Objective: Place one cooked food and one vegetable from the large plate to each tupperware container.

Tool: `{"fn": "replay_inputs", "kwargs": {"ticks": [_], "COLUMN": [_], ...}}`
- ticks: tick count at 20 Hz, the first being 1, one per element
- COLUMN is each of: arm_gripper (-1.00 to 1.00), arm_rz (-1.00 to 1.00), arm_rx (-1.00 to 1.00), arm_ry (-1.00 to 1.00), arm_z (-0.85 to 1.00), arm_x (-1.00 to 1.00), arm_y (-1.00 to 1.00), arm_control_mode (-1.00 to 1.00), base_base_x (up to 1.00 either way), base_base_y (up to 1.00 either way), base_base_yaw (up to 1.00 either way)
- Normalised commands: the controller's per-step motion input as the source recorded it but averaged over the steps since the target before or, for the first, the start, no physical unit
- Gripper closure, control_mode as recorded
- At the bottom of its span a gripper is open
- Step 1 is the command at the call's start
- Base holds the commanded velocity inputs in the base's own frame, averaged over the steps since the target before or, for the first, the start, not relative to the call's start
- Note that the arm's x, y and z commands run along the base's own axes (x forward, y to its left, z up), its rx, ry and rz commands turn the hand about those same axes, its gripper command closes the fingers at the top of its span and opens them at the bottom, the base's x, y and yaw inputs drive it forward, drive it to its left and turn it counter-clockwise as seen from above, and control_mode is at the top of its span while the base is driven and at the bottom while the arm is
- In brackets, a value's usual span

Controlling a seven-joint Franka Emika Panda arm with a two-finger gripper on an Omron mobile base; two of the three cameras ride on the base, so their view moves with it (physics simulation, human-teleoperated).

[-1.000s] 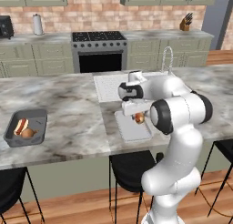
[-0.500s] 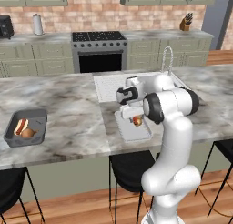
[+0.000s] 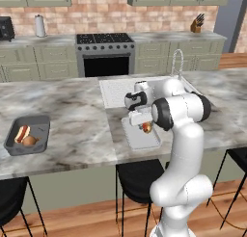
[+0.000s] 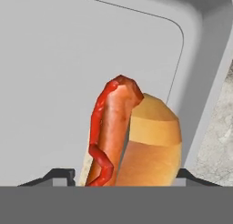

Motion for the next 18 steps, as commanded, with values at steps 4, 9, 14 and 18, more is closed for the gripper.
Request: {"fn": "replay_inputs", "kwargs": {"ticks": [4,9,14,18], "arm_gripper": [-1.0,-1.0,-1.0,-1.0], "arm_rz": [0.0,0.0,-0.01,-0.03], "arm_rx": [0.0,0.0,0.0,0.03], "arm_ry": [-0.02,-0.02,-0.02,0.0], "arm_z": [0.0,0.0,0.0,0.51], "arm_x": [0.0,-0.01,-0.05,-0.14], "arm_y": [0.0,0.0,0.0,0.0], "arm_control_mode": [-1.0,-1.0,-1.0,-1.0], "base_base_x": [0.0,0.0,0.0,0.0], "base_base_y": [0.0,0.0,0.0,0.0], "base_base_yaw": [0.0,0.0,0.0,0.0]}}
